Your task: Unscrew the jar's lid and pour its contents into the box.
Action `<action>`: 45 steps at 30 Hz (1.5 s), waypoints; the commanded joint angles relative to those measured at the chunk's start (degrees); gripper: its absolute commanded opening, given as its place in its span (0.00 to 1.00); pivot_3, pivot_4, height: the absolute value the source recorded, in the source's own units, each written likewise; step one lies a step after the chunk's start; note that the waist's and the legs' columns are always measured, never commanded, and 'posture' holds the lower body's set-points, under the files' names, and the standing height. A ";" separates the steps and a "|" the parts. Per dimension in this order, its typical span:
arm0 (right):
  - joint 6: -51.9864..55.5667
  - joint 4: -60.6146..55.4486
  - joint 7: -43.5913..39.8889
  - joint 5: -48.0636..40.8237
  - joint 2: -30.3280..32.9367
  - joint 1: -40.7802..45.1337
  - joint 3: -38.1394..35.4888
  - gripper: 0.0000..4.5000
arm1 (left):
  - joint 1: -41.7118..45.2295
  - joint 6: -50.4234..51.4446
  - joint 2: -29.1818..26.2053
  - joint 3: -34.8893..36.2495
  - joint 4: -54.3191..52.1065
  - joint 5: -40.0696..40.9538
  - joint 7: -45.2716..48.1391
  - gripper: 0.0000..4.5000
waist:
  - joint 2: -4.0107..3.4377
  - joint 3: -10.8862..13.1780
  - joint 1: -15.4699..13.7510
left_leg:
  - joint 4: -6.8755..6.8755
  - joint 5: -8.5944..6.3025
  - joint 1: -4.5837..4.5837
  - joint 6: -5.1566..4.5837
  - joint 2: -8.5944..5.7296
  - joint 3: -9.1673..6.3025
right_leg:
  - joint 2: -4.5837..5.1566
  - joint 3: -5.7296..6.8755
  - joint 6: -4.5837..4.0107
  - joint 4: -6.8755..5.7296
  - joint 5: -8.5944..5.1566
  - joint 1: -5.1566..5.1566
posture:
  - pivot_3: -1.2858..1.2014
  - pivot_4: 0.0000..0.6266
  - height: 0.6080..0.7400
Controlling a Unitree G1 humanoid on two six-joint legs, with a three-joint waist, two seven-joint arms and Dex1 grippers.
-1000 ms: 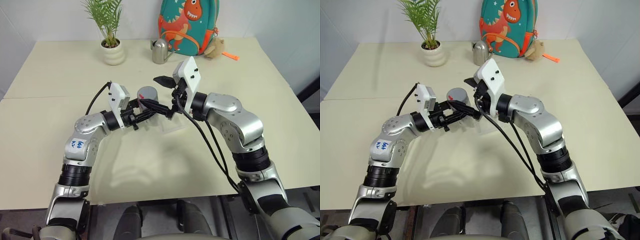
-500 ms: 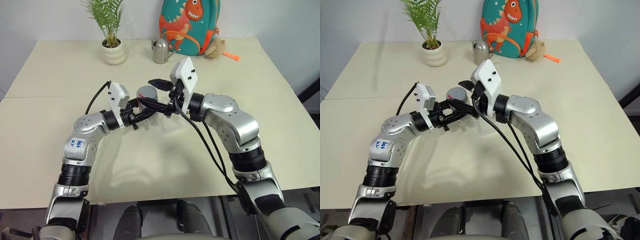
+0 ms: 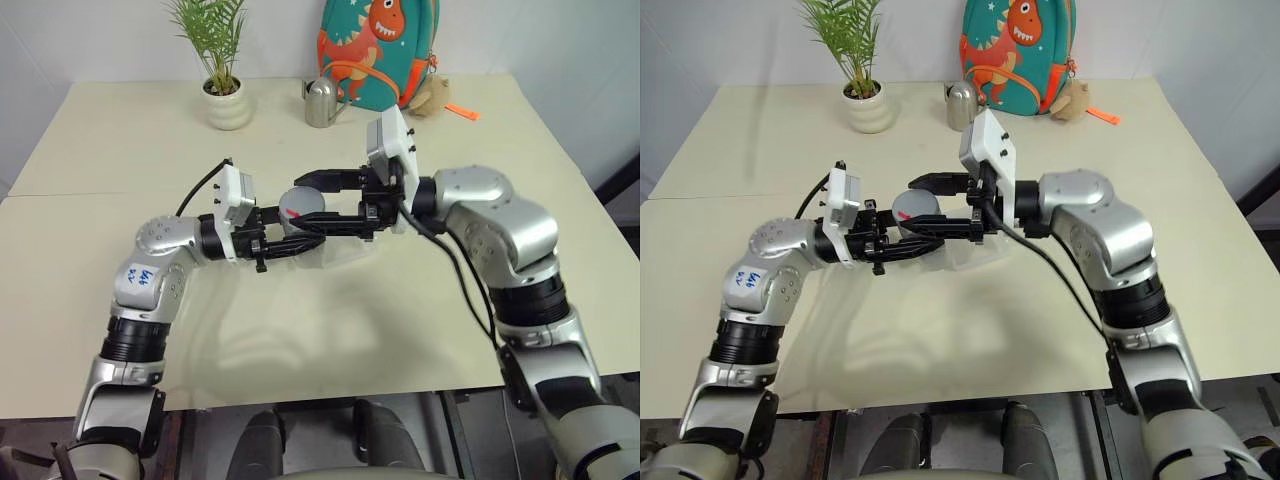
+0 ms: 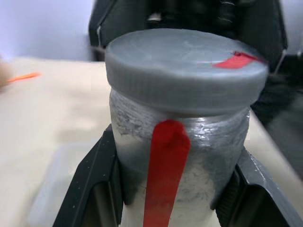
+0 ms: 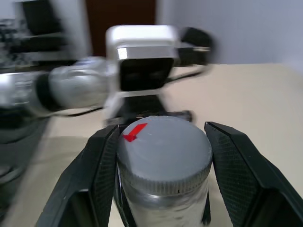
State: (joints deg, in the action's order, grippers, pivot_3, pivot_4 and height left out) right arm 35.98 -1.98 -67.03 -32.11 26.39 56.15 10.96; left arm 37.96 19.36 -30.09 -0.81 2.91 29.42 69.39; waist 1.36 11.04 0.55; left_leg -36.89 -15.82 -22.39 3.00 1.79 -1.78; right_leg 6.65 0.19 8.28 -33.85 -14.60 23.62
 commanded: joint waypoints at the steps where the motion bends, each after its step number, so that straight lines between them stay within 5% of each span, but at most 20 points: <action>1: -0.39 4.48 -8.18 -1.20 1.94 4.76 -0.60 0.56 | 1.73 -2.27 -2.44 0.99 1.41 1.24 6.15 0.43 | 0.00 0.00 0.09 | 0.03 0.00 0.01 0.00 0.00 0.00 | 0.00 0.00 -0.01 -0.02 -0.01 0.00 | 0.52 0.24 1.00; 8: -3.50 9.63 -9.20 0.24 0.88 7.51 -1.74 0.56 | 2.08 -4.83 -1.54 1.93 2.61 0.62 5.80 0.43 | -0.01 0.01 0.18 | 0.02 -0.05 -0.05 -0.06 0.01 0.00 | 0.00 0.00 0.03 0.02 -0.03 0.02 | 0.52 0.24 1.00; 14: -3.20 10.05 -3.73 -0.29 -0.28 7.12 -5.67 1.00 | 0.49 -5.16 -2.39 2.76 2.36 0.06 4.14 0.43 | -0.04 0.02 0.00 | 0.01 -0.06 -0.10 -0.05 0.01 0.01 | 0.01 0.00 0.04 0.00 -0.03 0.07 | 0.52 0.24 1.00; 30: -0.85 -2.70 15.50 6.54 -7.16 -0.94 -1.34 1.00 | -0.44 -2.03 0.97 1.48 0.74 -3.75 -7.55 0.43 | -0.05 0.03 -0.22 | -0.04 -0.06 -0.10 -0.05 0.01 0.02 | 0.01 0.00 0.04 -0.09 -0.03 0.09 | 0.52 0.24 1.00; 45: -3.23 2.90 14.90 8.47 -7.68 -0.76 -1.85 1.00 | -0.74 1.41 1.86 2.74 -2.76 -1.79 -9.96 0.43 | -0.05 0.03 -0.24 | -0.01 -0.06 -0.10 -0.05 0.01 0.02 | 0.00 0.00 0.04 -0.04 -0.03 0.09 | 0.52 0.24 1.00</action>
State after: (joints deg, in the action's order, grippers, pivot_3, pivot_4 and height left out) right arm 33.70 0.91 -51.88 -23.70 17.68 54.80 10.80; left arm 36.84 21.12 -28.14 0.24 3.00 25.55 59.35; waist 1.31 11.07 0.31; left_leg -36.90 -15.88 -22.49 2.95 1.80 -1.76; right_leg 6.65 0.19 8.32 -33.89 -14.63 23.72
